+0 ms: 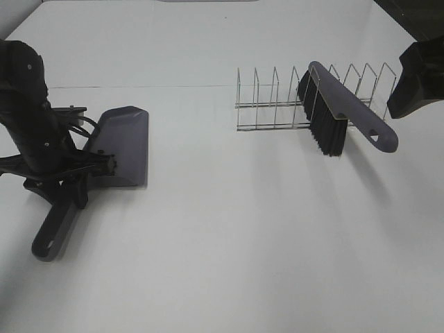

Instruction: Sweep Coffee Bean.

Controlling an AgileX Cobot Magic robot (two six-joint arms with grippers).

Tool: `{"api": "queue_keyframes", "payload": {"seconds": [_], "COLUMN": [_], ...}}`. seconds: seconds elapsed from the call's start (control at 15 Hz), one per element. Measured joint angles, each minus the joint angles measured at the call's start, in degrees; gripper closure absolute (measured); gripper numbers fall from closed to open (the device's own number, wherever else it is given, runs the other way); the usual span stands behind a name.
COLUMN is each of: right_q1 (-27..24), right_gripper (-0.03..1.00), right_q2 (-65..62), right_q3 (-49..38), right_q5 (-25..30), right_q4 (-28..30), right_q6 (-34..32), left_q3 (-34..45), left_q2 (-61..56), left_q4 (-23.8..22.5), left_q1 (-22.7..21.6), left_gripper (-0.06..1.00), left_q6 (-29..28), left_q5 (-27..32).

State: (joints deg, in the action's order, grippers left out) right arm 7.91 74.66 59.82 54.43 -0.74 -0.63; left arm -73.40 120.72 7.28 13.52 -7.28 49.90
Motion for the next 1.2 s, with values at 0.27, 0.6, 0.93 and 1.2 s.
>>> {"api": "queue_keyframes", "payload": {"seconds": [0.27,0.6,0.93,1.2], "right_q1": [0.0,0.0,0.0,0.0], "right_gripper": [0.18,0.18,0.18,0.18], "right_q2": [-0.3,-0.3,-0.3,-0.3], "right_q3": [0.0,0.0,0.0,0.0], "right_q5": [0.0,0.0,0.1,1.1], "right_q4": [0.0,0.0,0.0,0.0], "right_q6": [-0.1,-0.3,-0.5,-0.5], "left_q3": [0.0,0.0,0.0,0.0], "left_q2": [0.2,0.2,-2.5,-13.1], "left_q4": [0.5,0.5,0.2,-1.4], "left_q1": [0.0,0.0,0.0,0.0], "left_gripper": [0.61,0.31,0.25,0.25], "left_q6": [0.0,0.0,0.0,0.0], "left_q5": [-0.7,0.3,1.8,2.2]}}
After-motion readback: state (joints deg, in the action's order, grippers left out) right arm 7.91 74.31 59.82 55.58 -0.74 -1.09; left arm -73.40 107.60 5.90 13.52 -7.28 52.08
